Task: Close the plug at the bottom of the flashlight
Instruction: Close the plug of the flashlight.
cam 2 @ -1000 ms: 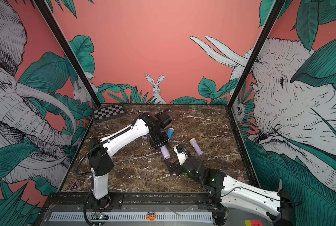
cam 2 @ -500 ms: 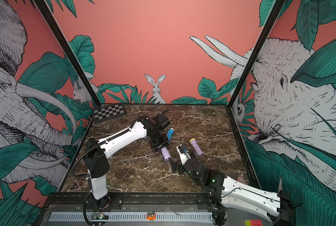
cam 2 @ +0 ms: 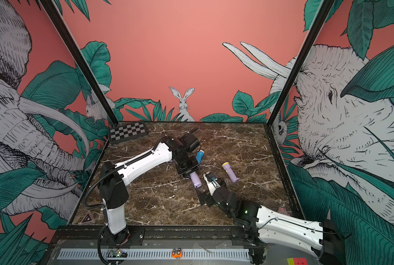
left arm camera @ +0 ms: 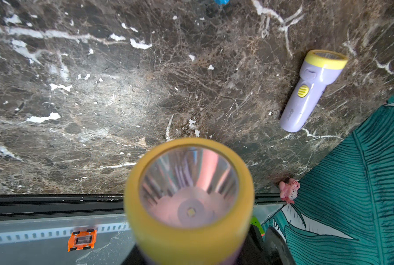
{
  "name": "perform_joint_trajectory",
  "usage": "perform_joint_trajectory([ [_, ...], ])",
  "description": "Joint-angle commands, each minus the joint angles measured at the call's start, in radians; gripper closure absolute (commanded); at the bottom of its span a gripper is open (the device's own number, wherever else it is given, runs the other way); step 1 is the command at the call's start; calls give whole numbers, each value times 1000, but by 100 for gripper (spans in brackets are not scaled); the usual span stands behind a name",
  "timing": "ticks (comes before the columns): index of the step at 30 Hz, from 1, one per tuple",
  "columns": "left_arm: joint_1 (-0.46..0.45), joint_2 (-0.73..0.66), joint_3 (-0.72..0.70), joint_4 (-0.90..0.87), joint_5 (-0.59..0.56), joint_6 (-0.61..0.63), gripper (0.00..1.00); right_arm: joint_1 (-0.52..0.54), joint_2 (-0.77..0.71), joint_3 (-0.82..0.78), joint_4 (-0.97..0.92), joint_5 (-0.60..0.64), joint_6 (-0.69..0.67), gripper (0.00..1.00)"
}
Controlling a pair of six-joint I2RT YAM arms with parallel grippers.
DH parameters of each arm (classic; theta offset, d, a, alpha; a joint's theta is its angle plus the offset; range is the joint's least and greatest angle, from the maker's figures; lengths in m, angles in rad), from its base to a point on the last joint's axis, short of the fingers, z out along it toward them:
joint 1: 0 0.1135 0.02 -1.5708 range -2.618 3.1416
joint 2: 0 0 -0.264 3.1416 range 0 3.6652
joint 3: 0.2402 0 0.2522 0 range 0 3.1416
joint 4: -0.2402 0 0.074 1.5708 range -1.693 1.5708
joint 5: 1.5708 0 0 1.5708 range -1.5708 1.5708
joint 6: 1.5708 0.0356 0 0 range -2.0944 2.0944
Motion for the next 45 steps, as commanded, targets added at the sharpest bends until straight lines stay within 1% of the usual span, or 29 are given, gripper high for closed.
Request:
perform_joint_trajectory([
  [1, 6, -59, -17, -4, 6, -18, 100, 5, 3, 32, 46, 61, 2, 1],
  [5, 6, -60, -23, -2, 10, -17, 100, 5, 8, 31, 53, 69, 2, 1],
  [10, 6, -72, -40, 14, 20, -19, 100, 5, 24, 29, 43, 112, 5, 1],
  [13, 6, -85, -42, 22, 17, -18, 100, 5, 6, 24, 21, 186, 15, 1],
  [18, -5, -106, -67, 35, 30, -3, 100, 3, 0, 47, -17, 234, -31, 1],
  [23, -24, -103, -81, -30, 49, 51, 100, -20, -28, 58, -71, 257, -52, 0],
  [27, -25, -129, -134, -60, 74, 92, 100, -62, -67, 58, -125, 287, -48, 0],
  [31, -26, -140, -145, -152, 65, 143, 100, -88, -68, 83, -156, 327, -41, 0],
  [36, -26, -167, -170, -175, 66, 152, 100, -99, -57, 106, -196, 383, -28, 0],
  [39, -24, -170, -161, -182, 52, 157, 100, -105, -78, 102, -199, 358, -6, 0],
  [42, -13, -162, -141, -207, 26, 175, 100, -105, -138, 111, -192, 272, -11, 0],
  [43, -8, -156, -129, -220, 3, 184, 100, -105, -176, 115, -182, 226, -15, 1],
  [45, -1, -137, -85, -277, -69, 204, 100, -105, -254, 116, -162, 175, -26, 1],
])
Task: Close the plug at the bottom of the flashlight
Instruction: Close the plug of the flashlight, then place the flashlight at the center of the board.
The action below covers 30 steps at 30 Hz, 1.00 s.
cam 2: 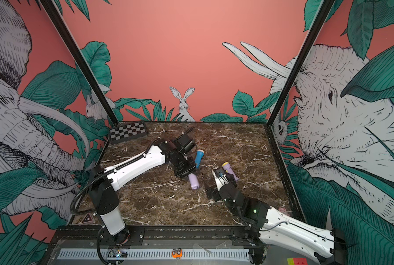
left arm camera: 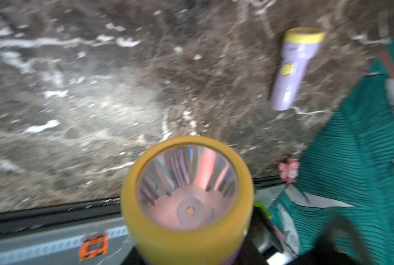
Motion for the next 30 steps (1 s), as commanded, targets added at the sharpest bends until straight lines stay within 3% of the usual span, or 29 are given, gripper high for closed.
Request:
perform_joint_trajectory([
  [1, 10, -10, 56, -277, -96, 90, 100, -14, -133, 40, 30, 38, 14, 1],
  [7, 34, 73, 164, -363, -200, 148, 100, -14, -196, 196, -159, 33, -5, 1],
  [10, 57, 156, 287, -480, -281, 210, 100, -14, -179, 298, -288, 69, -26, 1],
  [14, 66, 291, 500, -616, -470, 293, 100, -14, -168, 394, -411, 97, -40, 1],
  [20, 81, 459, 763, -656, -552, 412, 100, -14, -203, 402, -425, 90, -56, 1],
  [22, 86, 504, 832, -657, -522, 432, 100, -13, -205, 403, -434, 83, -55, 1],
  [25, 79, 549, 907, -590, -384, 458, 100, -14, -200, 404, -453, 76, -47, 1],
  [26, 75, 549, 904, -535, -313, 473, 100, -13, -200, 404, -456, 72, -45, 1],
  [30, 39, 563, 896, -368, -233, 494, 100, -13, -206, 406, -463, 64, -39, 1],
])
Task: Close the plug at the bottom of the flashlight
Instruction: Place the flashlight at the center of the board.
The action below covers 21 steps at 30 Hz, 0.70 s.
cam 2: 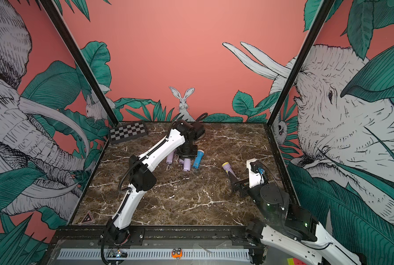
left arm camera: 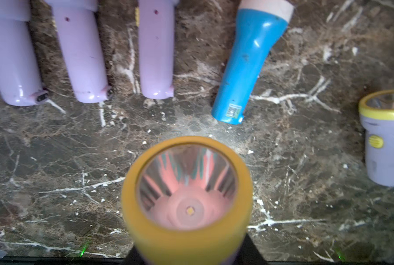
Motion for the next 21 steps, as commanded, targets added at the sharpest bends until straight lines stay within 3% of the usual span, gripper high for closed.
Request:
perform_joint_trajectory([
  [1, -28, 0, 31, 79, 133, 40, 100, -3, -9, 14, -5, -6, 2, 1],
  [3, -31, 24, 33, 136, 192, 51, 100, -3, -5, 19, -15, -9, 5, 1],
  [10, -55, 126, 48, 193, 238, 32, 100, -2, -19, 11, -27, -24, 24, 1],
  [16, -73, 154, 55, 176, 123, 63, 100, -3, -19, 1, -24, -34, 27, 1],
  [21, -83, 189, 49, 180, 140, 93, 100, -3, -5, -1, -13, -50, 27, 1],
])
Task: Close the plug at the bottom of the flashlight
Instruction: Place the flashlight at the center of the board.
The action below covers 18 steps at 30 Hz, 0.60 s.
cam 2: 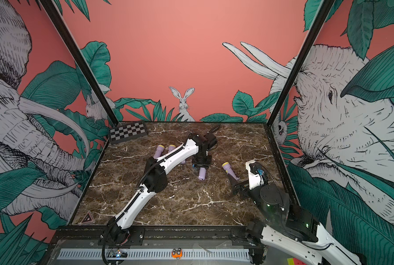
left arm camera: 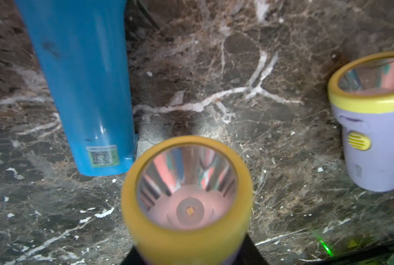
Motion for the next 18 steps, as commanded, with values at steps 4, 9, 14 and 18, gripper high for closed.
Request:
perform_joint_trajectory([
  [4, -38, 3, 15, 2, 14, 47, 100, -3, 11, -10, 31, -22, 13, 1],
  [9, -37, 7, -15, 20, 38, 44, 100, -2, 18, -13, 37, -32, 19, 1],
  [14, -31, 15, -20, 12, 51, 35, 100, -3, 25, -2, 35, -30, 15, 1],
  [18, -28, 29, -43, 14, 83, 35, 100, -3, 33, -5, 28, -20, 36, 1],
])
